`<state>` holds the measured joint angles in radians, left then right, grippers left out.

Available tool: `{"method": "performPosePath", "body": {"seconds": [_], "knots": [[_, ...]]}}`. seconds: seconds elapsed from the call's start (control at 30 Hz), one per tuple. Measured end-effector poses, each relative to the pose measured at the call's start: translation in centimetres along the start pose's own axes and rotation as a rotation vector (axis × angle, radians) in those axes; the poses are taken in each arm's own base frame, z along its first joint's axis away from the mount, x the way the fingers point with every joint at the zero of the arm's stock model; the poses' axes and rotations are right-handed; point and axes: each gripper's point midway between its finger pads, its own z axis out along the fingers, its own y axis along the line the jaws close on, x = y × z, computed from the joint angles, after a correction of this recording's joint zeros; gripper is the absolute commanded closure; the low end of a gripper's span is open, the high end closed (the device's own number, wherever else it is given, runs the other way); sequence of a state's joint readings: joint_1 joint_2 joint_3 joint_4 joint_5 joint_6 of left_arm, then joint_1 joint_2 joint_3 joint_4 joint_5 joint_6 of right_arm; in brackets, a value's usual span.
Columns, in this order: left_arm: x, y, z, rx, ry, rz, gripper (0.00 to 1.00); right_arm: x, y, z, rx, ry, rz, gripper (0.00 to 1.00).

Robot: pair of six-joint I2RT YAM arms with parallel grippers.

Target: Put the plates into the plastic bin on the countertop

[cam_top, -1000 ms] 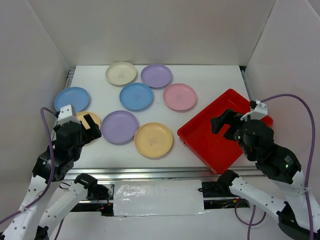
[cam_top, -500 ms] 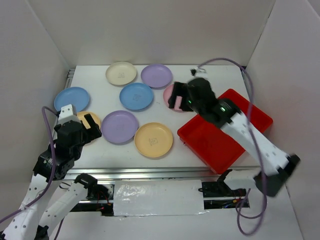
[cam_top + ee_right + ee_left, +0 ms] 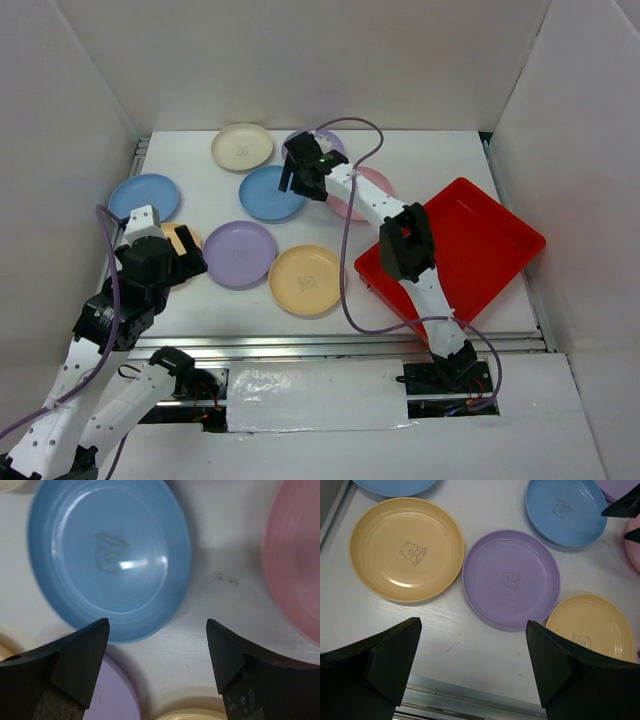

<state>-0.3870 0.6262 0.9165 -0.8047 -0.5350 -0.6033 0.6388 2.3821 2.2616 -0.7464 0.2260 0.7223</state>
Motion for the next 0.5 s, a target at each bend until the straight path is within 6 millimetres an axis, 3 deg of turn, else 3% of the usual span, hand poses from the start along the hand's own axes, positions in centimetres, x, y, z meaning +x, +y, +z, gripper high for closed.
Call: {"method": "performPosePath", "body": {"seconds": [0.1, 0.23, 0.33, 0.5], "knots": [[0.0, -0.3, 0.0, 0.014, 0.002, -0.002, 0.01, 0.4, -2.5, 1.7, 0.033, 0.045, 0.06, 0.16], [-0.1, -0.5, 0.0, 0.03, 0.003, -0.003, 0.01, -0.5, -4.4, 2.7, 0.045, 0.058, 0.107, 0.16], [-0.1, -0.7, -0.1, 0.039, 0.003, 0.004, 0.01, -0.3, -4.8, 3.7, 0.044, 0.073, 0.112, 0.16], [-0.3, -0.7, -0.3, 0.051, -0.008, 0.004, 0.01, 2.3, -4.9, 5.7, 0.037, 0.139, 0.096, 0.21]]}}
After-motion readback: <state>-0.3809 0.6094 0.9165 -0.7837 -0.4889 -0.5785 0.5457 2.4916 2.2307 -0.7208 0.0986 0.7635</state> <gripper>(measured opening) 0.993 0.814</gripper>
